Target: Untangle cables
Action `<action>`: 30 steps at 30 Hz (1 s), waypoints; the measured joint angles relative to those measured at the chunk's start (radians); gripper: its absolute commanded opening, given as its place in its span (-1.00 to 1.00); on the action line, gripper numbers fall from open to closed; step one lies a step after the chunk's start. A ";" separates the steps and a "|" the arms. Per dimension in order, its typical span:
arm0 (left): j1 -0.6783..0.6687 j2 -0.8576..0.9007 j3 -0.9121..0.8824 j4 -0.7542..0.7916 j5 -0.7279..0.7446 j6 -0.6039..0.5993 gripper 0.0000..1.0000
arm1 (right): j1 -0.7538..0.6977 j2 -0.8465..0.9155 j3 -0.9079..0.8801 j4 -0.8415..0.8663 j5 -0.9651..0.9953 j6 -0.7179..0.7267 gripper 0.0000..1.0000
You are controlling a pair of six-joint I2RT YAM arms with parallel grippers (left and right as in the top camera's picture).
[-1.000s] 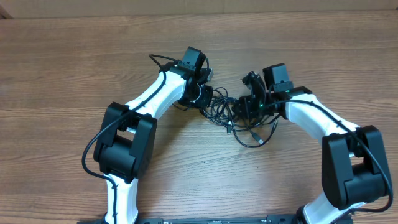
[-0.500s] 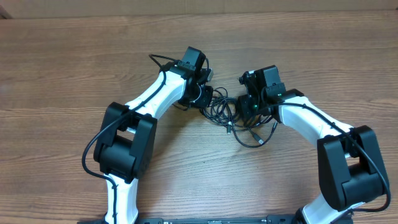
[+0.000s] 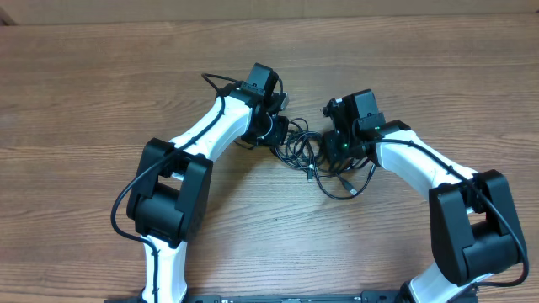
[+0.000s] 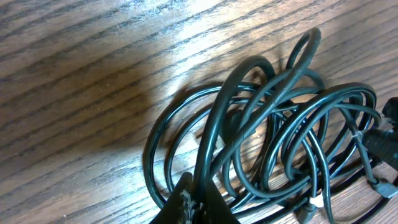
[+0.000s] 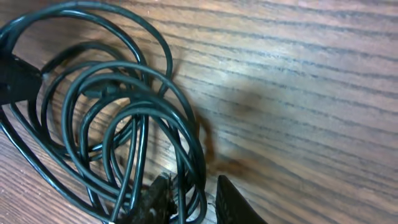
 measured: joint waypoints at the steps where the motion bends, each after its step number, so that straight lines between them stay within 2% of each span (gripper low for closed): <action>1: 0.000 0.000 0.000 0.000 0.000 0.000 -0.92 | 0.000 0.000 0.000 0.002 0.000 0.000 -0.70; 11: 0.000 0.000 0.000 0.000 0.000 0.000 -0.92 | 0.000 0.000 -0.014 0.005 0.000 0.000 -0.75; 14: 0.000 0.000 0.000 0.000 0.000 0.000 -0.91 | 0.000 0.000 -0.015 0.008 0.001 -0.003 -0.92; 18: 0.000 0.000 0.000 0.000 0.000 0.000 -0.91 | 0.000 0.000 -0.015 0.009 0.008 0.021 -0.92; 21: 0.000 0.000 0.000 -0.001 0.000 0.000 -0.91 | -0.002 0.000 -0.015 -0.001 0.085 0.186 -0.92; 22: 0.000 0.000 0.000 -0.005 0.000 0.000 -0.91 | -0.013 0.000 -0.016 -0.059 0.172 0.337 -0.92; 24: 0.000 0.000 0.000 -0.008 0.000 0.000 -0.91 | -0.046 0.000 -0.019 -0.128 0.277 0.523 -0.92; 27: 0.000 0.000 0.000 -0.009 0.000 0.000 -0.91 | -0.084 0.000 -0.020 -0.141 0.343 0.652 -0.66; 29: 0.000 0.000 0.000 -0.009 0.000 0.000 -0.92 | -0.088 0.001 -0.021 -0.098 0.326 0.646 -0.46; 30: 0.000 0.000 0.000 -0.009 0.000 0.000 -0.92 | -0.089 0.001 -0.021 -0.047 0.274 0.590 -0.24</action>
